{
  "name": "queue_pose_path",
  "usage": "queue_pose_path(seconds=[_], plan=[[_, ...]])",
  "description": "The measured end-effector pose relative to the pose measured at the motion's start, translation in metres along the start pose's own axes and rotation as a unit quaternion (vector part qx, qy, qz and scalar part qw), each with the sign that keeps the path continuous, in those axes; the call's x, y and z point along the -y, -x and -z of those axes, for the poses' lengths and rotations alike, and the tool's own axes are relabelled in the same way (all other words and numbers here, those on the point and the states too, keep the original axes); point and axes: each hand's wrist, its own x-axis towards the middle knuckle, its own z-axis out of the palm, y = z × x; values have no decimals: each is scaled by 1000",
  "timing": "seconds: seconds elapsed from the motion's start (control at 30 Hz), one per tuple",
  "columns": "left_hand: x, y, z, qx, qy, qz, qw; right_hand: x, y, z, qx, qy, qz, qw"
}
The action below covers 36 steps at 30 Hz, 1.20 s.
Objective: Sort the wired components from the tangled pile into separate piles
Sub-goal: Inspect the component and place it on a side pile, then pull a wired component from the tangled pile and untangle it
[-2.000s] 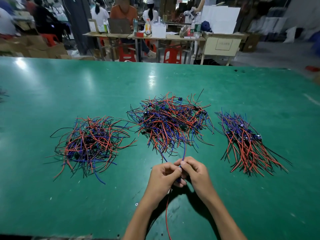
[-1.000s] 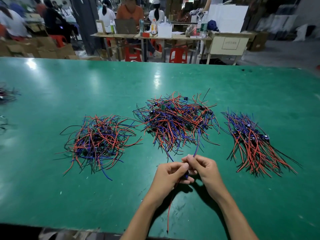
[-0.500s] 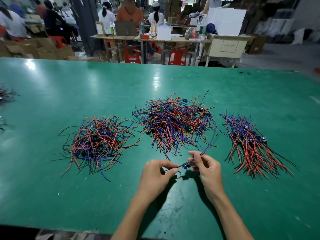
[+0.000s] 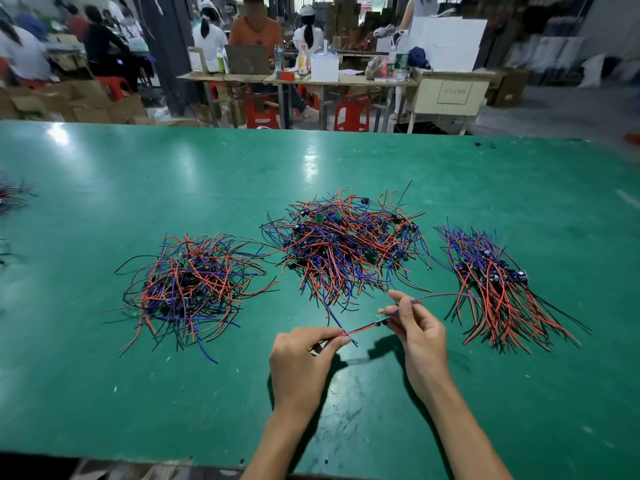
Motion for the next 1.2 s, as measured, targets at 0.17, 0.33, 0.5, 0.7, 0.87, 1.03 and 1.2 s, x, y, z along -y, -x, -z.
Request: queue_pose_path(seconds=[0.17,0.33,0.5,0.7,0.87,1.03,1.2], plan=[[6,-4,3,37,187,183,964,-1,1,0,-42,23,28,998],[10,-5,3,27,205,205,957,0,1,0,-55,37,30,997],[13,-4,2,15,207,213,955,-3,-1,0,-138,81,55,986],[14,-5,1,-25,217,212,952,-5,1,0,-133,111,66,983],[14,-5,2,-41,198,200,959,-4,3,-1,-142,138,83,977],[14,-5,2,-40,184,196,962,-4,1,0,-191,123,73,971],[15,-4,3,-38,172,185,967,1,3,-1,-206,95,63,972]])
